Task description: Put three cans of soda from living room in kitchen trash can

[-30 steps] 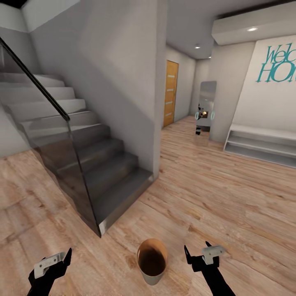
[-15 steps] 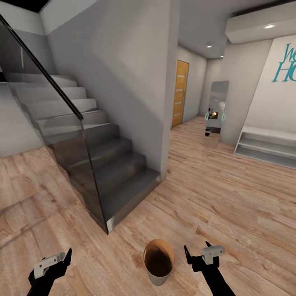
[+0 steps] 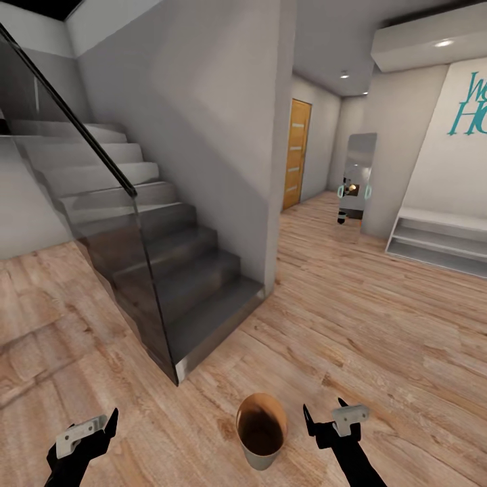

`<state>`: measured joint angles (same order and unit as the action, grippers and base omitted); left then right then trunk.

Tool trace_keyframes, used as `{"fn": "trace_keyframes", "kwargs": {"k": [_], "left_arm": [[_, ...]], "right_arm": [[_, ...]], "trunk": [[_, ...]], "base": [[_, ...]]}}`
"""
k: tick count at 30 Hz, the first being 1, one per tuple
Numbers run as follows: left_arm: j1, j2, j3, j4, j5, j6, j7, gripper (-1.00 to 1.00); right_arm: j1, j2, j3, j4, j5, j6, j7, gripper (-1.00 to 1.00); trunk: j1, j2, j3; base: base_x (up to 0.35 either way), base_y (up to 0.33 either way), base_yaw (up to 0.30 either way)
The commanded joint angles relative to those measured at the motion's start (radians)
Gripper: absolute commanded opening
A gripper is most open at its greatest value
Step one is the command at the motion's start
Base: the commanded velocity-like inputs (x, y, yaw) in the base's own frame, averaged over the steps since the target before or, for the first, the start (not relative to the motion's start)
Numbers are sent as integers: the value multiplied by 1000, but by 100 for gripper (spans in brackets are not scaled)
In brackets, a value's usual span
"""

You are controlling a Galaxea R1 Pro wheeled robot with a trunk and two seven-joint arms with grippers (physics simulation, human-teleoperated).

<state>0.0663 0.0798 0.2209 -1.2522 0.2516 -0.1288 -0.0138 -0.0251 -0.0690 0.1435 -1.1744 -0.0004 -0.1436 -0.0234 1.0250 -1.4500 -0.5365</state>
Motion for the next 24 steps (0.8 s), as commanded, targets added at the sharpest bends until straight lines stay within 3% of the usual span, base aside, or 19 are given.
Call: {"fn": "trace_keyframes", "kwargs": {"k": [1, 24], "left_arm": [[0, 0, 0, 0, 0, 0, 0, 100], [1, 0, 1, -1, 0, 0, 0, 100]], "right_arm": [[0, 0, 0, 1, 0, 0, 0, 100], [0, 0, -1, 4, -5, -1, 0, 100]], "trunk": [[0, 0, 0], [0, 0, 0]], "base": [[0, 0, 1], [28, -11, 0]]}}
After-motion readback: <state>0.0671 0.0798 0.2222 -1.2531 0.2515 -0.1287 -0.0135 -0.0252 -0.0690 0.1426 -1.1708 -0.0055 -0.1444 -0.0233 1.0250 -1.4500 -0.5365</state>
